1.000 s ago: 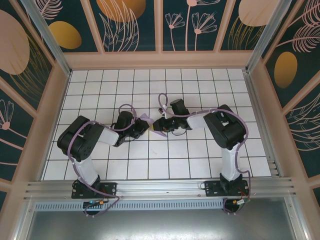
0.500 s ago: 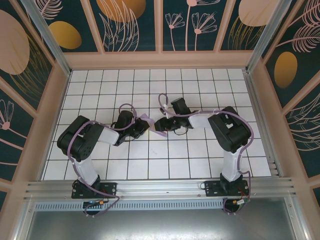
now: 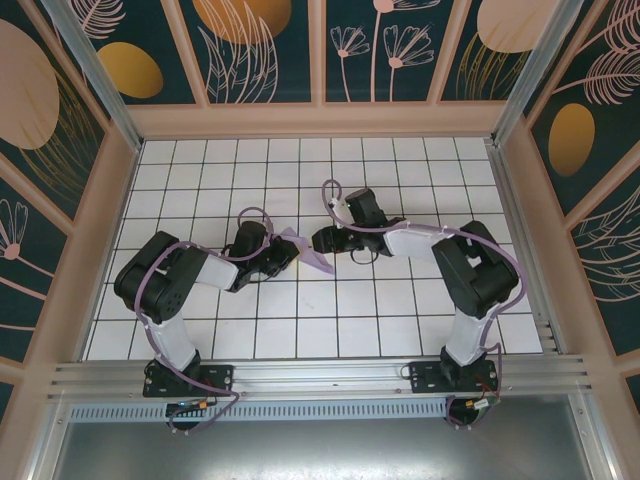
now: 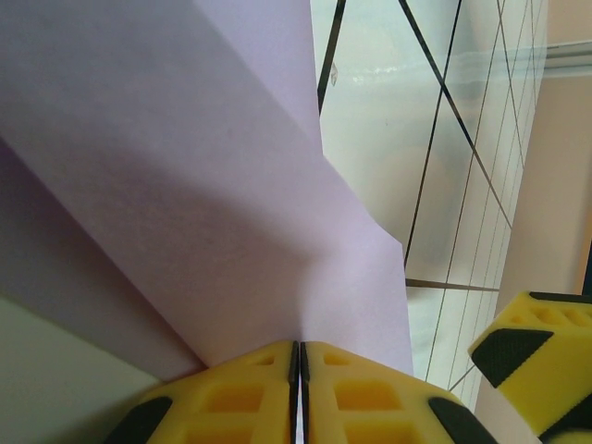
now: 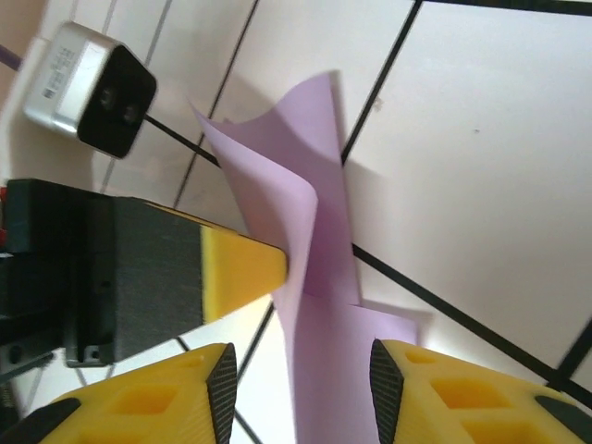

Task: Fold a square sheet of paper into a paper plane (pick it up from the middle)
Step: Fold the wing for the fifth time at the center of the table.

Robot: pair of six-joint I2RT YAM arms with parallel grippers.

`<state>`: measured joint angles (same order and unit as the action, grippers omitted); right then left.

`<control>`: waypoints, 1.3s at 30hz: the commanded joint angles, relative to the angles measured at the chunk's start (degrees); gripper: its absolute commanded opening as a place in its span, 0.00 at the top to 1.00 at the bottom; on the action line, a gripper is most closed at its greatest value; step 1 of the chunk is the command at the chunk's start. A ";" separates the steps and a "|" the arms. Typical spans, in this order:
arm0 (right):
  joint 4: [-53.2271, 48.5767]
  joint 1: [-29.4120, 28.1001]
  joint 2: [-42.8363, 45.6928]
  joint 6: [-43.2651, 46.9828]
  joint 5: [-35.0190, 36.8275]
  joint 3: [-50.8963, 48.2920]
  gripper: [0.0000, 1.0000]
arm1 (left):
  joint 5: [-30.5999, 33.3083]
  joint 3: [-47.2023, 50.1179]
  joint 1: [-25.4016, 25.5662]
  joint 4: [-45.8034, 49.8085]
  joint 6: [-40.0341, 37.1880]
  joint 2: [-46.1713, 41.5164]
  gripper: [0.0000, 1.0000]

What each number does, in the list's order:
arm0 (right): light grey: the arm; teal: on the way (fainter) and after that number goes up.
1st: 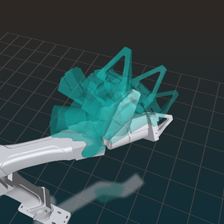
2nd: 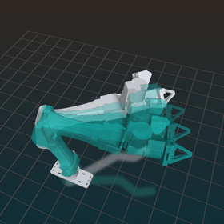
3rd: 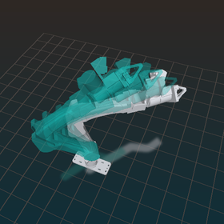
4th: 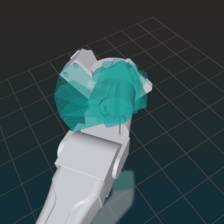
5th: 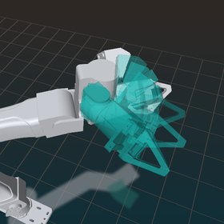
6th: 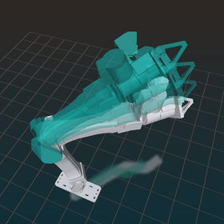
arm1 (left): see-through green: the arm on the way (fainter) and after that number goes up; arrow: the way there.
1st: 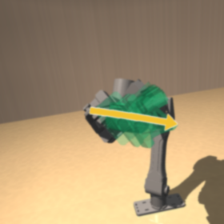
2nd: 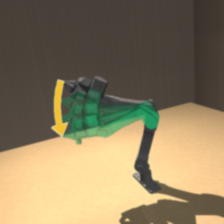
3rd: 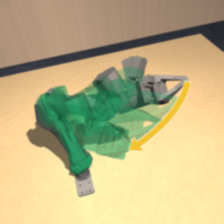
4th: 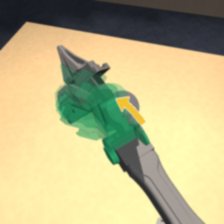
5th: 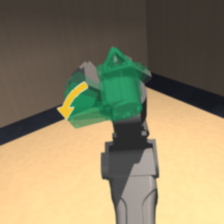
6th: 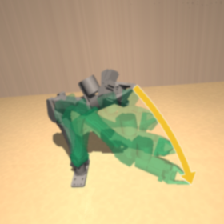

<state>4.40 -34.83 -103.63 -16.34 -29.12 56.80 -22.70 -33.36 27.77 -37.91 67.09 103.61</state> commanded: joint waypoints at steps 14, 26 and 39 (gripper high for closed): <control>-9.61 -6.82 -4.99 9.61 11.29 5.20 0.65 | 1.52 0.97 0.35 0.90 -1.14 1.21 0.86; -9.59 -8.00 -6.54 10.56 12.78 6.20 0.79 | 1.53 0.93 0.36 1.35 -1.08 0.24 0.86; -2.72 -5.80 -4.09 5.66 2.55 3.60 1.00 | 5.10 5.39 0.34 3.43 -1.30 -12.36 0.69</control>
<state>-1.23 -41.52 -108.92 -8.51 -22.13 61.39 -19.51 -29.71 27.88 -35.38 66.46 93.60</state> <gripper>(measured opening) 0.067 0.309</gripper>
